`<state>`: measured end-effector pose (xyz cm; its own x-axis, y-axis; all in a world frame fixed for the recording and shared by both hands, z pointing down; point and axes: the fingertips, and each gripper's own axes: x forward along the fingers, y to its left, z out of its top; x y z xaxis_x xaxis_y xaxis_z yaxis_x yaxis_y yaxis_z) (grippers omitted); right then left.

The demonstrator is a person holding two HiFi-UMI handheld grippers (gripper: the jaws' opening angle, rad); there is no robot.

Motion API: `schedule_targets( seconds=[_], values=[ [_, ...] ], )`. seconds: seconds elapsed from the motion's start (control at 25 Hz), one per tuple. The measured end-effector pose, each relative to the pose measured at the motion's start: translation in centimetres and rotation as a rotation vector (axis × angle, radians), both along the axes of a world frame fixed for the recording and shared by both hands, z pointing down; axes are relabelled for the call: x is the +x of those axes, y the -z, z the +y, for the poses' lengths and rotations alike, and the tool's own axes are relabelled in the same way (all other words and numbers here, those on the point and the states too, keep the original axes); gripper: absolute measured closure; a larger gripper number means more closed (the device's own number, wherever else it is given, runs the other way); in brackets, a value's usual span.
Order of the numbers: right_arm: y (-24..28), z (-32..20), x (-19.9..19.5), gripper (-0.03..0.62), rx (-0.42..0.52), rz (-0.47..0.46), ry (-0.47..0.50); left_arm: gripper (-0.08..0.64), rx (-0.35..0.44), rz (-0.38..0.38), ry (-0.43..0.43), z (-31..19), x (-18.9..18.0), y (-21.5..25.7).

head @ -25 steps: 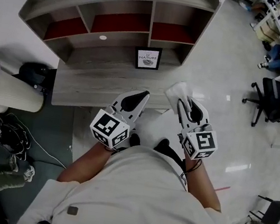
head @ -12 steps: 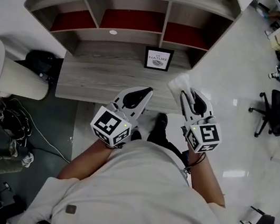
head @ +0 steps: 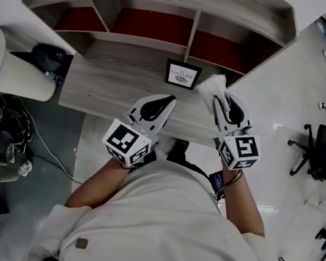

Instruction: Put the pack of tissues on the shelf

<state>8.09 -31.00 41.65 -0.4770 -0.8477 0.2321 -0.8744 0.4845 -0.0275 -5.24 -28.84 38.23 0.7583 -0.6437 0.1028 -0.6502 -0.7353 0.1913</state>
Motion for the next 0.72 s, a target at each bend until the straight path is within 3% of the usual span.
schedule_targets(
  seconds=[0.48,0.72],
  values=[
    [-2.4,-9.6,4.0,0.471,-0.024,-0.001,0.047,0.545,-0.028,-0.053,0.066,-7.5,4.3,-2.4],
    [-4.7,-13.6,4.0,0.471,-0.039,0.024,0.077,0.545,-0.046,-0.070,0.087,-10.1,5.5,-3.8]
  ],
)
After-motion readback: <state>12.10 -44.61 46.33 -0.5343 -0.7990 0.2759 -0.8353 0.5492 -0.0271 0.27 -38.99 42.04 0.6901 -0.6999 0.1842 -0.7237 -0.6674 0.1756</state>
